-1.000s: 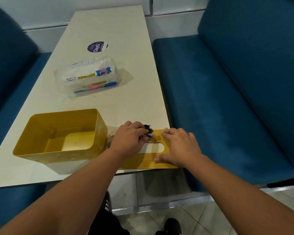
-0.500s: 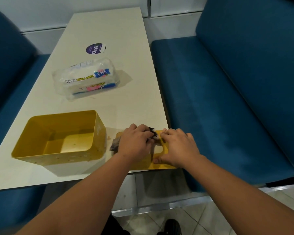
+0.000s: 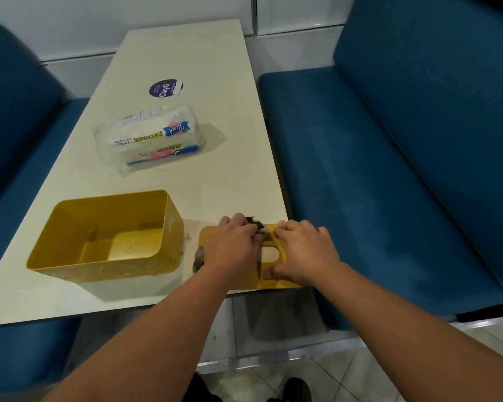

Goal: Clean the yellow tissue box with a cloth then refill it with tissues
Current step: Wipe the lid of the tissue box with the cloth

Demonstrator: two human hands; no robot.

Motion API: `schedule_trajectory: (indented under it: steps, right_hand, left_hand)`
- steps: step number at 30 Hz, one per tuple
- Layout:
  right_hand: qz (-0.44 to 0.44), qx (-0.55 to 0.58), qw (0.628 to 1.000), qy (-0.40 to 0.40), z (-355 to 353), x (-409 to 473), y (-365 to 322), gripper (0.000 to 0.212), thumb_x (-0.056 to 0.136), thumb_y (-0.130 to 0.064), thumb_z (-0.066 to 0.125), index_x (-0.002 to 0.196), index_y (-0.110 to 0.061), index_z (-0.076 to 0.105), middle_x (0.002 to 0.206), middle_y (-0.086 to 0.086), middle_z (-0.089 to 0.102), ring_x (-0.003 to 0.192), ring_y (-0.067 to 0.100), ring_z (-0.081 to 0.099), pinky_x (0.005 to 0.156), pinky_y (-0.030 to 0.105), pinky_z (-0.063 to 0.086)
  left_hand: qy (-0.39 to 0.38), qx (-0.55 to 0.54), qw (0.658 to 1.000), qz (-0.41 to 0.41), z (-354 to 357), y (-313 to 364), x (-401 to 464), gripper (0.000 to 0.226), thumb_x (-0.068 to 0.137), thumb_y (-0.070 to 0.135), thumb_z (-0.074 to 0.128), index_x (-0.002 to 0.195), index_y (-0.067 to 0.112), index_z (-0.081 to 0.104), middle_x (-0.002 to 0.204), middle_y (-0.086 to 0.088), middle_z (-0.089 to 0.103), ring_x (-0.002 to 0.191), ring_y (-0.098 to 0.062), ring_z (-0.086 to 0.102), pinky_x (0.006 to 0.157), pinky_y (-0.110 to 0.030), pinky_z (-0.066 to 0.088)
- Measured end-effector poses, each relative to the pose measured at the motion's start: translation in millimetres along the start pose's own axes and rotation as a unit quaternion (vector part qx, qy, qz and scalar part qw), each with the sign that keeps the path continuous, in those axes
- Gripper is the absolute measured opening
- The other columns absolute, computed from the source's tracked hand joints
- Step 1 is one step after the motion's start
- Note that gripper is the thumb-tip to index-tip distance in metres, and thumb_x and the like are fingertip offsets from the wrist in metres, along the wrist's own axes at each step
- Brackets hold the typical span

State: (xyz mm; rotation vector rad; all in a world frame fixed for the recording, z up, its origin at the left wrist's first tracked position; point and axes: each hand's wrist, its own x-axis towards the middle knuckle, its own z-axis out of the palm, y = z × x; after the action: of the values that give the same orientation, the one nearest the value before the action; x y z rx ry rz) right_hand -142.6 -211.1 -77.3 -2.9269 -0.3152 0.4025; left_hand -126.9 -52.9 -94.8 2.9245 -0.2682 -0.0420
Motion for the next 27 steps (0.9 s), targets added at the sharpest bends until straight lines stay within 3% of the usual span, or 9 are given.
schedule_trajectory:
  steps: [4,7,11,15,18,21,23,27]
  right_hand:
    - [-0.002,-0.014,1.0,-0.003,-3,-2,0,0.097,0.066,-0.078,0.061,0.144,-0.028,0.035,0.15,-0.009,0.035,0.133,0.019,0.032,0.104,0.044,0.031]
    - [-0.003,-0.019,1.0,-0.005,-3,-2,0,0.098,0.066,-0.079,0.062,0.144,-0.027,0.035,0.15,-0.008,0.035,0.133,0.02,0.032,0.105,0.045,0.031]
    - [-0.001,-0.017,1.0,-0.003,-3,0,0,0.099,0.064,-0.08,0.062,0.144,-0.027,0.036,0.149,-0.008,0.036,0.132,0.02,0.033,0.105,0.045,0.031]
    - [-0.006,-0.022,1.0,-0.001,0,1,1,0.099,0.064,-0.08,0.061,0.144,-0.028,0.035,0.15,-0.008,0.036,0.133,0.02,0.033,0.105,0.046,0.032]
    - [-0.006,-0.02,1.0,0.0,0,1,1,0.099,0.064,-0.08,0.062,0.144,-0.027,0.036,0.149,-0.008,0.036,0.133,0.02,0.033,0.105,0.046,0.032]
    - [-0.003,-0.01,1.0,0.008,1,1,1,0.093,0.067,-0.075,0.064,0.143,-0.028,0.037,0.148,-0.008,0.037,0.131,0.02,0.034,0.104,0.045,0.032]
    - [-0.007,-0.006,1.0,0.021,3,1,1,0.08,0.072,-0.064,0.066,0.14,-0.03,0.04,0.147,-0.009,0.038,0.129,0.019,0.035,0.104,0.043,0.031]
    - [-0.008,0.0,1.0,0.023,5,1,5,0.073,0.076,-0.049,0.067,0.14,-0.029,0.039,0.147,-0.008,0.037,0.133,0.018,0.031,0.108,0.044,0.024]
  left_hand:
    - [0.001,0.069,0.984,-0.162,-15,-22,-3,0.032,0.101,0.029,0.036,0.111,0.014,0.063,0.112,-0.008,0.051,0.089,-0.025,0.055,0.066,-0.032,0.041]
    - [0.005,0.075,0.976,-0.206,-16,-15,-2,0.028,0.099,0.024,0.039,0.112,0.011,0.061,0.112,-0.01,0.049,0.086,-0.026,0.057,0.063,-0.031,0.043]
    - [-0.001,0.054,0.99,-0.132,-9,-5,-6,0.03,0.1,0.03,0.038,0.113,0.016,0.061,0.111,-0.005,0.05,0.092,-0.021,0.053,0.067,-0.03,0.039]
    - [-0.007,0.074,0.979,-0.189,-18,-14,-11,0.028,0.1,0.019,0.037,0.115,0.009,0.058,0.113,-0.01,0.049,0.09,-0.024,0.057,0.074,-0.035,0.053]
    - [-0.008,0.082,0.976,-0.199,-18,-10,-8,0.026,0.097,0.018,0.04,0.115,0.01,0.057,0.112,-0.01,0.049,0.087,-0.023,0.057,0.069,-0.031,0.05]
    - [-0.018,0.048,0.994,-0.101,-11,9,0,0.026,0.096,0.026,0.048,0.117,0.017,0.06,0.11,-0.006,0.052,0.091,-0.02,0.055,0.073,-0.028,0.045]
    - [-0.038,-0.016,0.998,-0.054,-8,24,4,0.027,0.095,0.033,0.053,0.117,0.019,0.061,0.108,-0.003,0.054,0.089,-0.017,0.055,0.077,-0.027,0.049]
    - [-0.007,-0.2,0.973,-0.117,-18,32,6,0.026,0.098,0.034,0.05,0.105,0.018,0.069,0.092,0.003,0.061,0.078,-0.012,0.057,0.065,-0.021,0.046]
